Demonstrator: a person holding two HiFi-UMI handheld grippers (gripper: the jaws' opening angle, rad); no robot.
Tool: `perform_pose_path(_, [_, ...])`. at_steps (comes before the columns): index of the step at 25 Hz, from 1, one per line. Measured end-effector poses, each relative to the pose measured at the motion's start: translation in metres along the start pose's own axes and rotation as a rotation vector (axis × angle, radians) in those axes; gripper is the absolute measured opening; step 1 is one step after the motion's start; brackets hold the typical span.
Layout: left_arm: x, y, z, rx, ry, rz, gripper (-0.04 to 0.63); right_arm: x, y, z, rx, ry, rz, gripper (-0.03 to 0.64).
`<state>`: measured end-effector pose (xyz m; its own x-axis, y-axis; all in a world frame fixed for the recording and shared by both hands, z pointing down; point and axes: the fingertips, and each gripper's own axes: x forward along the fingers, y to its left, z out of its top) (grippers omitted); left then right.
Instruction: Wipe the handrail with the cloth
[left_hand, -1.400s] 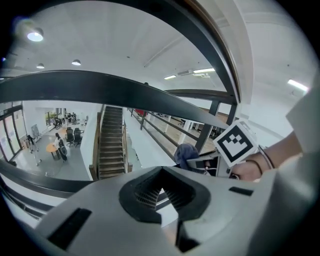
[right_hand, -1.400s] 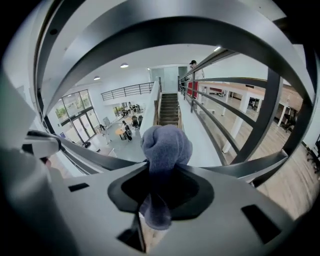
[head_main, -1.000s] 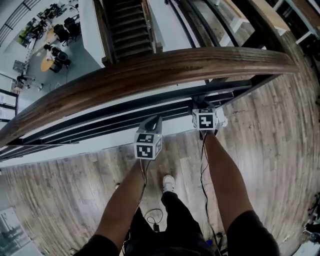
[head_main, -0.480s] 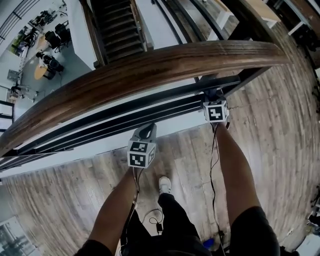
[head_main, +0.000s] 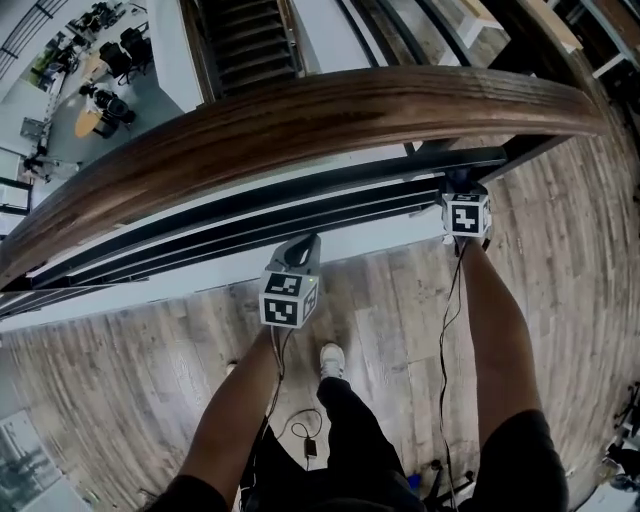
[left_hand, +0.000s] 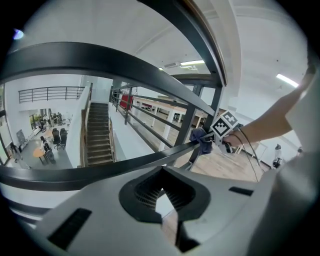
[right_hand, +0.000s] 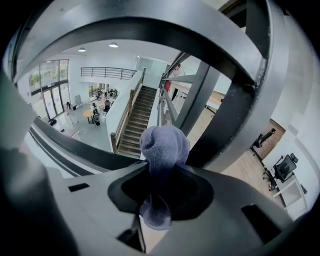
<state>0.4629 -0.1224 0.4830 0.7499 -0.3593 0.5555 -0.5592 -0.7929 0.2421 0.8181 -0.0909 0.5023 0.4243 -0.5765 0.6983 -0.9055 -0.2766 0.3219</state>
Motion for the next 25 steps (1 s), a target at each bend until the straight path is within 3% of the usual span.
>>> perform_pose_path(3, [-0.016, 0.018, -0.010, -0.020, -0.033, 0.012, -0.002, -0.016, 0.014, 0.008, 0.048, -0.096, -0.058, 0.104])
perform_pose_path(5, [-0.031, 0.038, -0.019, -0.025, -0.058, 0.036, -0.002, -0.034, 0.047, 0.021, 0.061, -0.196, -0.043, 0.104])
perform_pose_path(9, [-0.066, 0.090, -0.039, -0.032, -0.123, 0.112, -0.002, -0.077, 0.147, 0.029, 0.144, -0.341, 0.076, 0.104])
perform_pose_path(13, [-0.113, 0.158, -0.079, -0.126, -0.181, 0.163, -0.002, -0.107, 0.287, 0.020, 0.236, -0.379, 0.216, 0.104])
perform_pose_path(19, [-0.202, 0.241, -0.120, -0.139, -0.299, 0.234, -0.002, -0.161, 0.465, 0.018, 0.141, -0.438, 0.388, 0.104])
perform_pose_path(25, [-0.251, 0.328, -0.200, -0.172, -0.406, 0.293, -0.002, -0.171, 0.615, -0.011, 0.048, -0.520, 0.497, 0.104])
